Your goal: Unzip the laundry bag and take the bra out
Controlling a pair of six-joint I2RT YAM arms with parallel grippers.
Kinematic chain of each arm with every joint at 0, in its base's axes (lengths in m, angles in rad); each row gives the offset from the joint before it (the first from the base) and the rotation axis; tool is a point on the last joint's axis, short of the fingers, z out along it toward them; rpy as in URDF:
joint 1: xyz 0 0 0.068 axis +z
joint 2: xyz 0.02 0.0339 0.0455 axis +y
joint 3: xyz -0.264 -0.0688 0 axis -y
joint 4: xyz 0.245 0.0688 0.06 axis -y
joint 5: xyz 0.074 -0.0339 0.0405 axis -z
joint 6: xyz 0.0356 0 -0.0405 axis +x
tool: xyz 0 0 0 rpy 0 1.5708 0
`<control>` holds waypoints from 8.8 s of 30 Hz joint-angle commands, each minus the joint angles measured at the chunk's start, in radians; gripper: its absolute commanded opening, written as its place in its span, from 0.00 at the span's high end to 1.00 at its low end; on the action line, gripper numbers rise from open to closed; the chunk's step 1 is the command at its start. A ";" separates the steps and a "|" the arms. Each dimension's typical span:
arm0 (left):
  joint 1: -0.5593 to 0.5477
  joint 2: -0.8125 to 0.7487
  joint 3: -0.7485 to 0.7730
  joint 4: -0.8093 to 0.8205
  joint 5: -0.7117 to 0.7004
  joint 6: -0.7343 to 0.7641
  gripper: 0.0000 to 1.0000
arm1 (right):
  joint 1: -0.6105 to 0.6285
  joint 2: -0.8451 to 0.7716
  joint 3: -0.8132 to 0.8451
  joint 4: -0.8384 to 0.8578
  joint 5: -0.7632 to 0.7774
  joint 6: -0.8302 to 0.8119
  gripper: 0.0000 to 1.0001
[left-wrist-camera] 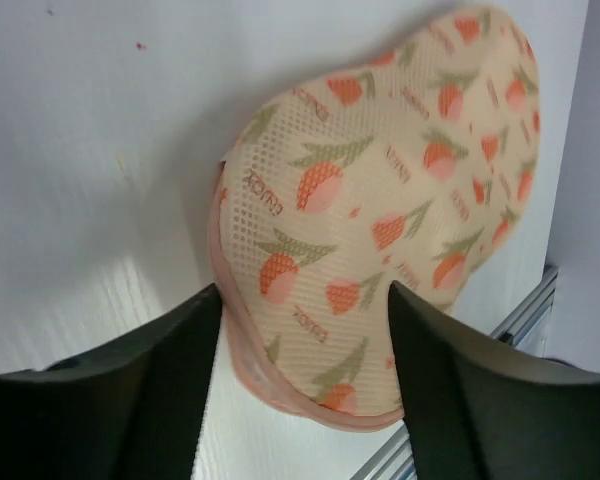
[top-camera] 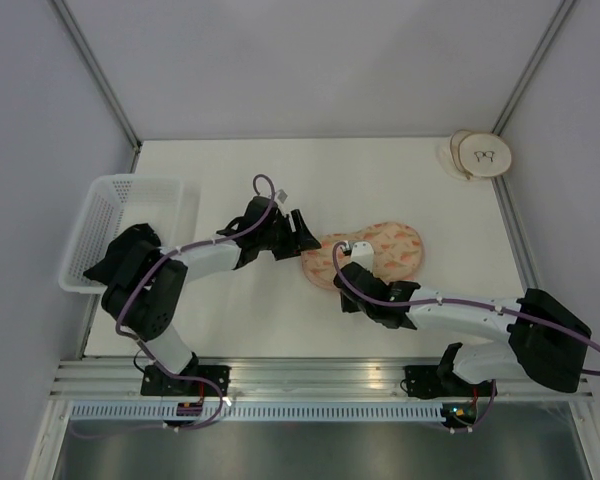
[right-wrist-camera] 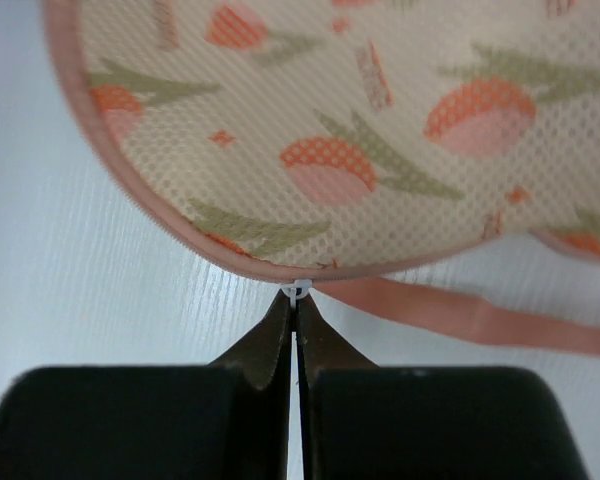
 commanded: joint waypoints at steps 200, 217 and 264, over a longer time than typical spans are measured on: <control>-0.115 -0.851 -0.463 -0.235 -0.356 -0.301 0.26 | -0.138 0.050 0.296 -0.667 0.432 0.185 0.28; -0.115 -0.883 -0.481 -0.266 -0.349 -0.297 0.25 | -0.057 0.312 0.560 -0.242 -0.057 -0.236 0.22; -0.115 -0.800 -0.405 -0.260 -0.343 -0.267 0.27 | -0.505 -0.259 0.094 -0.311 0.127 0.077 0.99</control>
